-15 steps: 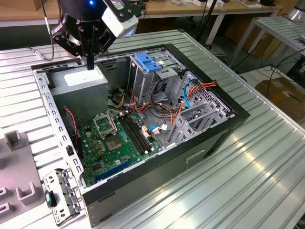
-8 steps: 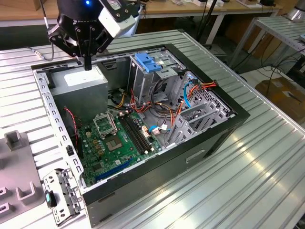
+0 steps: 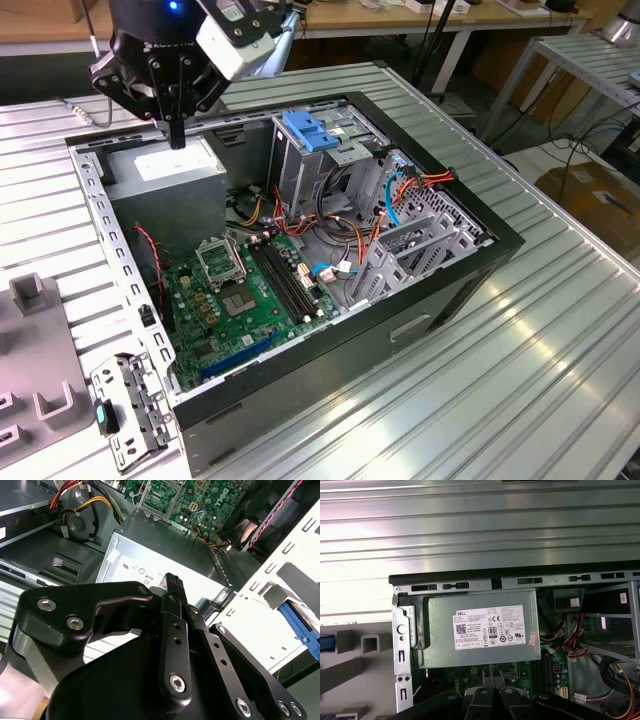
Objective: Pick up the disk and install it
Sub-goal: 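Reach for the disk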
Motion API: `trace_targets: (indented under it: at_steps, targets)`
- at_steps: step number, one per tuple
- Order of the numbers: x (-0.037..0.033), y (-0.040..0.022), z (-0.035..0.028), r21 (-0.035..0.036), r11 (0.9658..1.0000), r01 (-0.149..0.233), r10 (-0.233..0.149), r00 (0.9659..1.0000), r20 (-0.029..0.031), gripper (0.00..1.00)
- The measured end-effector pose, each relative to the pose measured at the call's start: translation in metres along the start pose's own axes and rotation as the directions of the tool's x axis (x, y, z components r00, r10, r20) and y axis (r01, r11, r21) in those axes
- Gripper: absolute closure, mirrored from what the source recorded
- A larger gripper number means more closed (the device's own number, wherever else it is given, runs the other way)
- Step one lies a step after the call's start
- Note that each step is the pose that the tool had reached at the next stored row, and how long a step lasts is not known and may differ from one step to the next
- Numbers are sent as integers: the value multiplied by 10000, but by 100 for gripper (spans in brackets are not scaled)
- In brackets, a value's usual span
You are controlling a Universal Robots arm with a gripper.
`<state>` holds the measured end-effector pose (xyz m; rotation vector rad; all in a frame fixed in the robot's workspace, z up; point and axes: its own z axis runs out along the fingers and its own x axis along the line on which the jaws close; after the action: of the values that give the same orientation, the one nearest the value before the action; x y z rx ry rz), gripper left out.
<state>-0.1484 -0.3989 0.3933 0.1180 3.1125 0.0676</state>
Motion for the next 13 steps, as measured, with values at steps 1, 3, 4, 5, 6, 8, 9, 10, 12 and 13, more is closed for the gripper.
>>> trace_targets:
  at_steps: [1,3,4,5,6,8,9,10,12,13]
  targets:
    - [10,-1,0,0,10000,0,0,10000,0,89]
    - [28,-2,0,0,10000,0,0,10000,0,89]
    - [34,-2,0,0,10000,0,0,10000,0,89]
    - [42,-3,0,-1,10000,0,0,10000,0,89]
    - [51,-4,-1,0,10000,0,0,10000,0,89]
    - [67,-5,0,-1,10000,-1,1,10000,1,89]
    - [74,-5,-1,0,10000,0,0,10000,0,89]
    - [83,-6,-1,0,10000,1,-1,10000,-1,89]
    - [96,-7,-1,0,10000,0,0,10000,0,89]
    - [106,-8,-1,-1,10000,0,0,10000,0,89]
